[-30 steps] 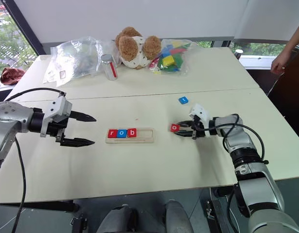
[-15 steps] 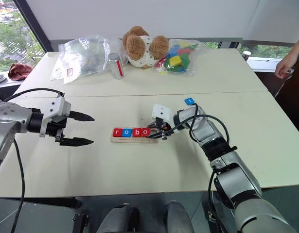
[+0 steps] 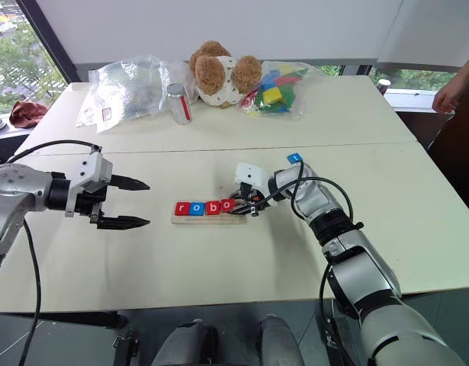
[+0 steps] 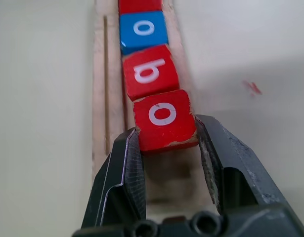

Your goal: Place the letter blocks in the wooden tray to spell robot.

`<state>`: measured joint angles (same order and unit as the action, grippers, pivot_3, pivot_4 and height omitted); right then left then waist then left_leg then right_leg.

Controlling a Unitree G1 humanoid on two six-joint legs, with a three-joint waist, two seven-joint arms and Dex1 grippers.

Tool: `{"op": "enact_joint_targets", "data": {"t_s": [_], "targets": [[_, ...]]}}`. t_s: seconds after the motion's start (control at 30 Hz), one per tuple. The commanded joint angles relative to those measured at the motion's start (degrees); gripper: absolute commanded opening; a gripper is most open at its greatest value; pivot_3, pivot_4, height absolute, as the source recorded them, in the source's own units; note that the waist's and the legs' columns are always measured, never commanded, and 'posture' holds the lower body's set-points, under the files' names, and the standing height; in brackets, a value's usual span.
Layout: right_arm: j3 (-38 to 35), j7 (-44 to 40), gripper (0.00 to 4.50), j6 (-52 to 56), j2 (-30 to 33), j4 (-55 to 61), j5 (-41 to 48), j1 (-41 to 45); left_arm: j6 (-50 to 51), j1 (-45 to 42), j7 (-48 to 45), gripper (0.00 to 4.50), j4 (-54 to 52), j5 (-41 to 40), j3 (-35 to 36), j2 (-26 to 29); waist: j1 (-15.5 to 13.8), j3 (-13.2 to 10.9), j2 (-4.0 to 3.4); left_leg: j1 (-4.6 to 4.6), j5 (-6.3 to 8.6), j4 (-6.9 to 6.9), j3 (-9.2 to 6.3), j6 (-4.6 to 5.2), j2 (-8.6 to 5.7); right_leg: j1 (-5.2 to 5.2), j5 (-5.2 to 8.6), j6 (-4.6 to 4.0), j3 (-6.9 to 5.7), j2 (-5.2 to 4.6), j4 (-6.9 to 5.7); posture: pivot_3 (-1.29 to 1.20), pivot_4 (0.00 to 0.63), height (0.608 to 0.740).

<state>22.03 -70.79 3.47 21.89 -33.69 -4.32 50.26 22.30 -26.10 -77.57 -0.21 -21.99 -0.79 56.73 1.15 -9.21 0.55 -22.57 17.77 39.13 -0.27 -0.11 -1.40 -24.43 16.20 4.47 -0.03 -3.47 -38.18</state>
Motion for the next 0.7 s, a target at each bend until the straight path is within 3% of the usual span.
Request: {"op": "enact_joint_targets", "data": {"t_s": [0.03,0.7], "targets": [[-0.4,-0.2,1.13,0.2,-0.5,3.1,0.4,0.7,0.1,-0.1,0.2,4.5,-1.2,-1.1,2.3,0.2,0.0,0.0,0.0,0.0,0.0,0.0,0.0,0.0,0.0,0.0,0.0,0.0,0.0,0.0,0.0,0.0,0.15,0.74],[-0.4,2.5,1.13,2.0,-1.1,4.4,-0.2,-1.1,-0.9,-1.6,1.3,4.5,0.2,-0.4,1.8,-1.3,0.0,0.0,0.0,0.0,-0.02,0.0,0.0,-0.03,0.0,0.0,0.0,0.0,-0.01,0.0,0.0,0.0,0.15,0.74]]}}
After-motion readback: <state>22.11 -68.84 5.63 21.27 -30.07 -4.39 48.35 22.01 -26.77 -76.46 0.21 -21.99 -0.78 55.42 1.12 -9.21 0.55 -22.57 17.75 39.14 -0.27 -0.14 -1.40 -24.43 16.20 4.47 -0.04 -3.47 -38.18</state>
